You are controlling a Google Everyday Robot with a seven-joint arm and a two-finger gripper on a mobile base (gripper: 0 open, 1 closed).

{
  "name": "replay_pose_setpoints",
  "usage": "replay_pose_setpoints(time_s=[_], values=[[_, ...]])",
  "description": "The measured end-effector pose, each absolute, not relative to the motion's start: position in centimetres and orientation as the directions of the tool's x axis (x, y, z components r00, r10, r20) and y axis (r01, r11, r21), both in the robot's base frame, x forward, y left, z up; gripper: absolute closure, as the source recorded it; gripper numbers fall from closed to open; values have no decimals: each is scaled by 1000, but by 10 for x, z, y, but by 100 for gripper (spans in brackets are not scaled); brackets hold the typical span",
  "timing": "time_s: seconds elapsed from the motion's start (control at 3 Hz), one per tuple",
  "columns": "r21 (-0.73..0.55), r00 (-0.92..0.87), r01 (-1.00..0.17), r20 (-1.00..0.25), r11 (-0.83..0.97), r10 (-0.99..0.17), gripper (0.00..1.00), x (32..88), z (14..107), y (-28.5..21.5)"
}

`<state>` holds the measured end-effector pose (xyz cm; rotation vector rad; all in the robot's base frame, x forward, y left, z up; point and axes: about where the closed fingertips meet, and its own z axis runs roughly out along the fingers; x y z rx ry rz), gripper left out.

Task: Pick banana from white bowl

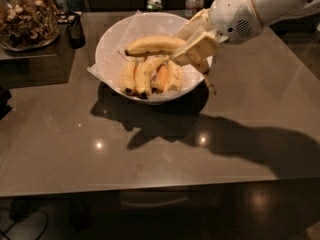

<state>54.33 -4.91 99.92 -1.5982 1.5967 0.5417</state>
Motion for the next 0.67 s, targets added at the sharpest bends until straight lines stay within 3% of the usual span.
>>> replay_pose_setpoints(time_s=[0.33,0.67], values=[[-203,30,-958,-777,204,-629,100,499,994,-56],[-184,11,-962,-769,204,-640,100,493,982,-58]])
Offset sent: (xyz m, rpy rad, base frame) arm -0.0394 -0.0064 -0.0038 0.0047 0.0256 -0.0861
